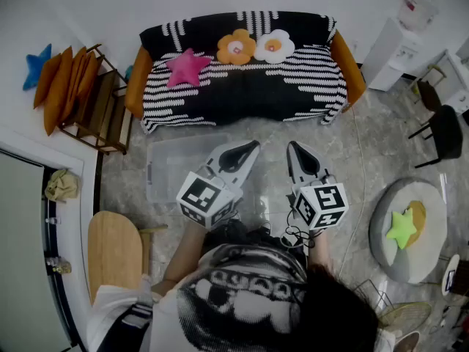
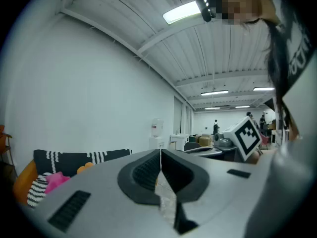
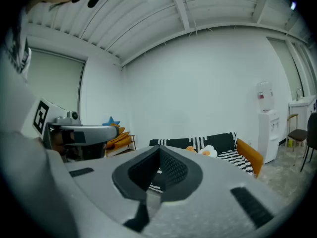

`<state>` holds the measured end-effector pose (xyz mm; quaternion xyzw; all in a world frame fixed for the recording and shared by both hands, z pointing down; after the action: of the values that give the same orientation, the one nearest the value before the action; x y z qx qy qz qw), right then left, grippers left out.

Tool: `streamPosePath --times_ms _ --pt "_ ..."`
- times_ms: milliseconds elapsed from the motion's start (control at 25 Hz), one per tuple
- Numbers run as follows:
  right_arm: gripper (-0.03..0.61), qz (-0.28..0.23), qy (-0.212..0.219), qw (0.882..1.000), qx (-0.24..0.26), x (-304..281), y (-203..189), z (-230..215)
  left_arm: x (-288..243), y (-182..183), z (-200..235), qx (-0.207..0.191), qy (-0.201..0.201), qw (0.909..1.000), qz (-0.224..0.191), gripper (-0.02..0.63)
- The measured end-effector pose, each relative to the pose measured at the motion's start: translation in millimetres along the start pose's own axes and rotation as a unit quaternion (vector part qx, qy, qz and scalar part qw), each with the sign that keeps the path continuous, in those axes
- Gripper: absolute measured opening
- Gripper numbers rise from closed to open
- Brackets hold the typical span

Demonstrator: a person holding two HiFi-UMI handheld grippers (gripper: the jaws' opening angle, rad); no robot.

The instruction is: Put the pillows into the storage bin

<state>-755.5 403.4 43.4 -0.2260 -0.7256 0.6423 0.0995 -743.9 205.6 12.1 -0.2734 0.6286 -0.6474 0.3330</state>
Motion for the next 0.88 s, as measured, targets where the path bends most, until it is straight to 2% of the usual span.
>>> streamPosePath --times_ms 160,520,880 --pt "0.005 -0.011 0.0 1.0 -0.017 10.2 -2.2 -13.7 -8.1 -1.7 -13.0 -0.001 0.005 1.0 -0.002 0.006" --pt "0.005 -0.004 0.01 1.0 -0.01 37.7 -17.5 -41.7 -22.0 -15.7 -40.9 -0.002 0.029 0.9995 0.006 0.006" --pt "0.005 -0.004 0.02 1.0 -0.021 16.6 -21.5 -64.2 -43.4 -16.3 -26.5 -0.019 0.044 0.9987 0.019 0.006"
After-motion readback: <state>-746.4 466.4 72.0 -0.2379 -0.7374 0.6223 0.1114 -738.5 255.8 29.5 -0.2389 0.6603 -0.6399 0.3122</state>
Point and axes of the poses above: the fingertips, and each gripper's own axes: x backward along the fingers, z to its left, y out of its top, the point moved 10 cm from there along x, backward along the fingers, and after that the axes turned 1 degree about -z, right-handed, at the moved point
